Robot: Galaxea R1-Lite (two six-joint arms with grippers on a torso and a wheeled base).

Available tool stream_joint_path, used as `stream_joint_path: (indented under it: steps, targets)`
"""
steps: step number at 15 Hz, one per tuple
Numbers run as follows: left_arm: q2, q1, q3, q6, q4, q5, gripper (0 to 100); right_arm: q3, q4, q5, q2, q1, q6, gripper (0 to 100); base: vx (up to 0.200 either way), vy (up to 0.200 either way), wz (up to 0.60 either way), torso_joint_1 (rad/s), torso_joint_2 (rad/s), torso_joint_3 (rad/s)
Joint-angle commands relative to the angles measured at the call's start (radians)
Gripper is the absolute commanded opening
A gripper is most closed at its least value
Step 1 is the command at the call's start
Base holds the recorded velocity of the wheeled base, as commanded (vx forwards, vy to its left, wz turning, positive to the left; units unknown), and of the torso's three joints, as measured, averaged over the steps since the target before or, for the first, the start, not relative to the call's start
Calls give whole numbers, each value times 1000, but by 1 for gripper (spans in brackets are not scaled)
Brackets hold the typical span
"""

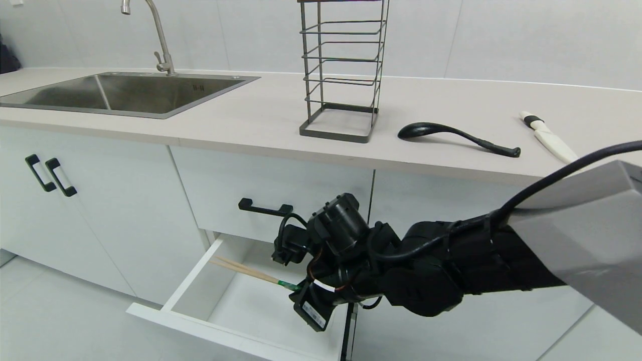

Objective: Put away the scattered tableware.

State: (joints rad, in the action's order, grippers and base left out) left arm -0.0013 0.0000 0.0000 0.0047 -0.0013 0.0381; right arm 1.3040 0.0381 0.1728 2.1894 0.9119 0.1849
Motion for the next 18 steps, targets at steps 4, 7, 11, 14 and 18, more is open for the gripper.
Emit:
stream_joint_path:
  steps: [4,7,11,14,18]
  targets:
    - [1,0,0,0,0,0,100,47,16,1,92,-4,-4,0,0,0,0,0,0,0]
    - [1,0,0,0,0,0,100,54,16,-9,121,-16,-4,0,0,0,0,0,0,0]
    - [1,0,0,0,0,0,100,81,45,-13,164,-21,2,0,0,0,0,0,0,0]
    - [1,0,0,0,0,0,100,95,60,-13,194,-27,-1,0,0,0,0,0,0,0]
    - [1,0,0,0,0,0,100,123,62,-13,224,-30,-1,0,0,0,0,0,0,0]
